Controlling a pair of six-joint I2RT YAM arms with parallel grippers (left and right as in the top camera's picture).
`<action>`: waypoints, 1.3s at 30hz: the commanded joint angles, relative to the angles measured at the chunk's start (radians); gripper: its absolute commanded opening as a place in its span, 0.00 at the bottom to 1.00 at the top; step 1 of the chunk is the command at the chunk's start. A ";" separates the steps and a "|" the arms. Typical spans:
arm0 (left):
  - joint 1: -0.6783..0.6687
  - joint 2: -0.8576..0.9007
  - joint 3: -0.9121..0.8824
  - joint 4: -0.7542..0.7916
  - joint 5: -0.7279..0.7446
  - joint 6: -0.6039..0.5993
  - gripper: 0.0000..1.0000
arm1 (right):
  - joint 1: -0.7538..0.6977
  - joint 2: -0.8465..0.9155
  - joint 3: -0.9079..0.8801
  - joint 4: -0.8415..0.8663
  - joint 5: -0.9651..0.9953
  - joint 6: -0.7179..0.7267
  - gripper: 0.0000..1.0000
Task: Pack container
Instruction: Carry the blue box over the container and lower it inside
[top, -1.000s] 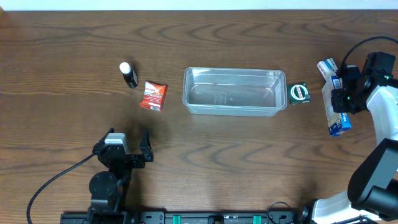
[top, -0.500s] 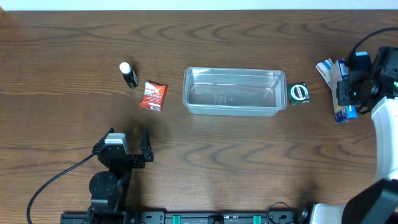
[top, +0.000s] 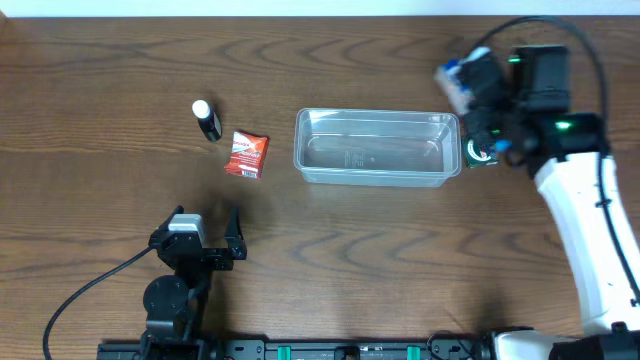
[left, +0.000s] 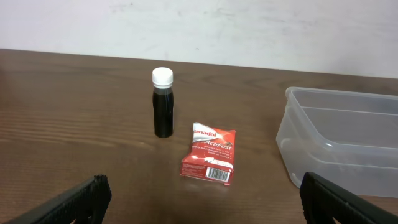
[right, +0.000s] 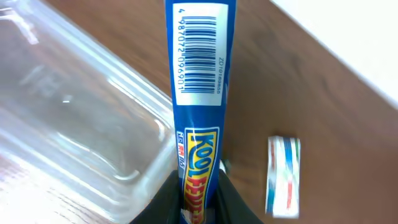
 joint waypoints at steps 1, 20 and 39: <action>-0.002 -0.006 -0.027 -0.010 0.007 0.013 0.98 | 0.103 -0.023 0.032 0.017 0.079 -0.116 0.14; -0.002 -0.006 -0.027 -0.010 0.007 0.013 0.98 | 0.246 0.143 0.032 0.052 0.025 -0.304 0.14; -0.002 -0.006 -0.027 -0.010 0.007 0.013 0.98 | 0.265 0.261 0.032 0.061 0.008 -0.394 0.23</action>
